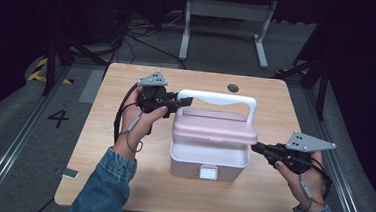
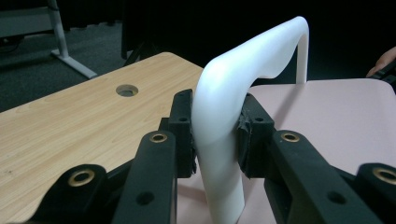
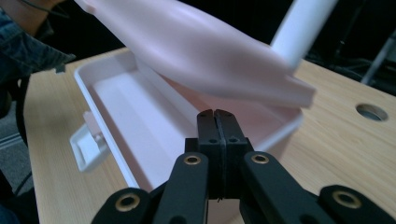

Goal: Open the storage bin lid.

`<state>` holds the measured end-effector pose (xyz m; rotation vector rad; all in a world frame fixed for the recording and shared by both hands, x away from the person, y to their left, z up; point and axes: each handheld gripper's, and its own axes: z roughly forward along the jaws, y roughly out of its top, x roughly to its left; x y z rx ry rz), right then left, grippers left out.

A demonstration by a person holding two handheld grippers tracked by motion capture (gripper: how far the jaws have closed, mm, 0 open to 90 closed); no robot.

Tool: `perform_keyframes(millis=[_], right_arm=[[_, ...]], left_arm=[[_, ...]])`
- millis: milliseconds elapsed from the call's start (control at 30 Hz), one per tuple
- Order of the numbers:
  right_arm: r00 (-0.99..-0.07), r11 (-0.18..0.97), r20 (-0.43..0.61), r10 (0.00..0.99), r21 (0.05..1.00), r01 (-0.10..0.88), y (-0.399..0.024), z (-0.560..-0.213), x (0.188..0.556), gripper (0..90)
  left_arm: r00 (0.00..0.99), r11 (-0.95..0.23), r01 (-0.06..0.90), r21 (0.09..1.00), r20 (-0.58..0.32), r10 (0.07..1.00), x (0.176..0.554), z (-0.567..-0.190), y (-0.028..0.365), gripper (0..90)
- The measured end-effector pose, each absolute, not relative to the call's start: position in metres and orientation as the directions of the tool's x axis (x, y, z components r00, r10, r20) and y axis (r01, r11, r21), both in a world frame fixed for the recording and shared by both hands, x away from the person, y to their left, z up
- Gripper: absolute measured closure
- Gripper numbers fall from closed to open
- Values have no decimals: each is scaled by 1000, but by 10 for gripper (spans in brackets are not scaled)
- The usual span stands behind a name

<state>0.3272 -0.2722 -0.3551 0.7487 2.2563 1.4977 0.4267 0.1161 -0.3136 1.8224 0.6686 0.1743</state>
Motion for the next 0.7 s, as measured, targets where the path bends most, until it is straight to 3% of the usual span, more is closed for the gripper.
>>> perform_keyframes(millis=[200, 367, 700], right_arm=[[-805, 281, -6, 593, 939, 200, -264, -357, 326, 900], [-801, 275, -10, 598, 942, 193, -264, -357, 327, 900], [-806, 277, -12, 592, 942, 190, -264, -356, 329, 900]], left_arm=[[840, -213, 349, 913, -204, 503, 425, -315, 117, 709], [853, -211, 323, 922, -188, 488, 422, -316, 114, 555], [830, -187, 303, 934, -162, 534, 417, -315, 129, 447]])
